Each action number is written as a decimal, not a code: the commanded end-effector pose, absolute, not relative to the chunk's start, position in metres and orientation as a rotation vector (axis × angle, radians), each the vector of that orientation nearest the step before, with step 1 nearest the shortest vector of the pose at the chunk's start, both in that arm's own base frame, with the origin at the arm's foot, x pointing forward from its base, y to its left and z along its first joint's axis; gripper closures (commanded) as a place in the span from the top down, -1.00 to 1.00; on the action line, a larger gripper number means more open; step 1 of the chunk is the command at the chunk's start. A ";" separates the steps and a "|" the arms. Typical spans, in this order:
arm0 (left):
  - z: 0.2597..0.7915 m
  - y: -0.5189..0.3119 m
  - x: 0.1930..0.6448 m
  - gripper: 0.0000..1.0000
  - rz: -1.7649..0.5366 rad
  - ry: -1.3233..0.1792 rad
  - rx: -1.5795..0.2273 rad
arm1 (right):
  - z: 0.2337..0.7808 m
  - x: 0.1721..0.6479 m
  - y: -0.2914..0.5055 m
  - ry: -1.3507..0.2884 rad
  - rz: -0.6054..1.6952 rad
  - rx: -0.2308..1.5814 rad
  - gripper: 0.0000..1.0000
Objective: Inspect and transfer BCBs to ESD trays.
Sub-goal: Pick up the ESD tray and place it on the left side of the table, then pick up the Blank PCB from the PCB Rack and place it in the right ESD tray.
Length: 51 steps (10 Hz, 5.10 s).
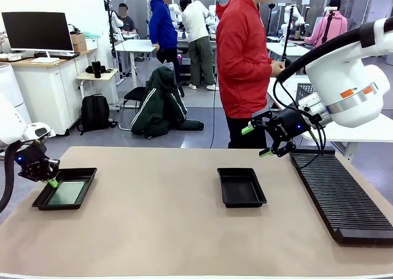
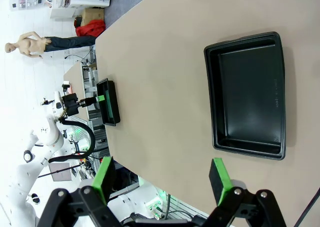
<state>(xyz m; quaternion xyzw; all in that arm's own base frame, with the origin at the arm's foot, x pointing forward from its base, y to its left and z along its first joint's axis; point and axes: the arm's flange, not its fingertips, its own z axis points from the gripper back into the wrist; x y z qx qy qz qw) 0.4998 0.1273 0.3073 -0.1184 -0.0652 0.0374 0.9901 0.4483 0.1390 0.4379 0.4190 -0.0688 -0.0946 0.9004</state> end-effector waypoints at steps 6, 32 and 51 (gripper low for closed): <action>0.311 0.124 0.498 1.00 0.060 -0.125 -0.218 | 0.439 0.449 0.139 -0.141 -0.196 0.865 1.00; 0.375 0.111 0.486 1.00 0.035 -0.100 -0.145 | 0.439 0.449 0.139 -0.141 -0.196 0.865 1.00; 0.375 0.111 0.486 1.00 0.035 -0.100 -0.145 | 0.439 0.449 0.139 -0.141 -0.196 0.865 1.00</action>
